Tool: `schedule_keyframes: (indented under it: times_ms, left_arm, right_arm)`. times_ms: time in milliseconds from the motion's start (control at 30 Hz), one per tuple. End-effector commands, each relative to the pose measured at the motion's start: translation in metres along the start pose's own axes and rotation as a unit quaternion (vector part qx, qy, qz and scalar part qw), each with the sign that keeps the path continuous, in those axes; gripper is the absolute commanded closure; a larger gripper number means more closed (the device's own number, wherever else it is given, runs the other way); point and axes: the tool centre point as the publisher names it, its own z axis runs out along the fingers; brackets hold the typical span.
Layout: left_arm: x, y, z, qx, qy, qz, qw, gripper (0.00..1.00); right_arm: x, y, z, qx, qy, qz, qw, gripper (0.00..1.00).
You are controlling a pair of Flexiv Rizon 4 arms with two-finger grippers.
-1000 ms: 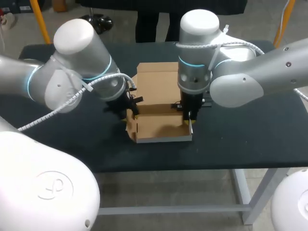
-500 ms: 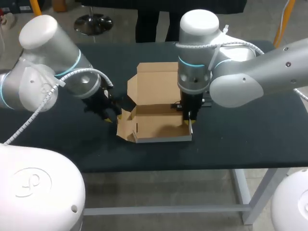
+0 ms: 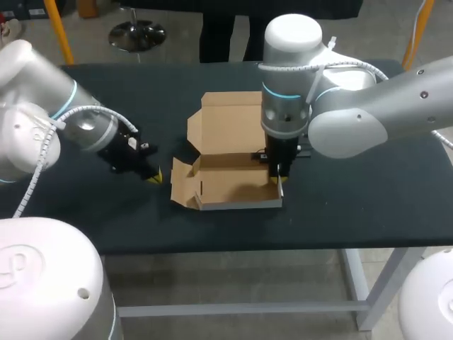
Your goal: Assemble the packaging by folding the flat box into shape, placing the metal phone stand inside, and closing the box properly
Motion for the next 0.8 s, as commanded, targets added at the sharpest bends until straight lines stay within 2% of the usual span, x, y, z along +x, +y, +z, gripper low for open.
schedule_keyframes:
  times_ms: [33,367,533,800]
  left_arm:
    - [-0.008,-0.007,0.015,-0.016,0.037,0.005,0.999,1.00]
    - [-0.002,-0.002,0.035,-0.028,0.089,0.018,0.995,1.00]
    - [0.006,0.002,0.038,-0.026,0.126,0.030,0.991,1.00]
    - [0.018,0.007,0.039,-0.015,0.156,0.045,0.987,1.00]
  right_arm:
    - [0.001,0.001,-0.001,0.002,-0.002,0.000,1.000,1.00]
    - [0.001,0.001,-0.001,0.002,-0.002,0.000,1.000,1.00]
    - [0.001,0.001,-0.001,0.002,-0.002,0.000,1.000,1.00]
    - [0.001,0.001,-0.001,0.002,-0.002,0.000,1.000,1.00]
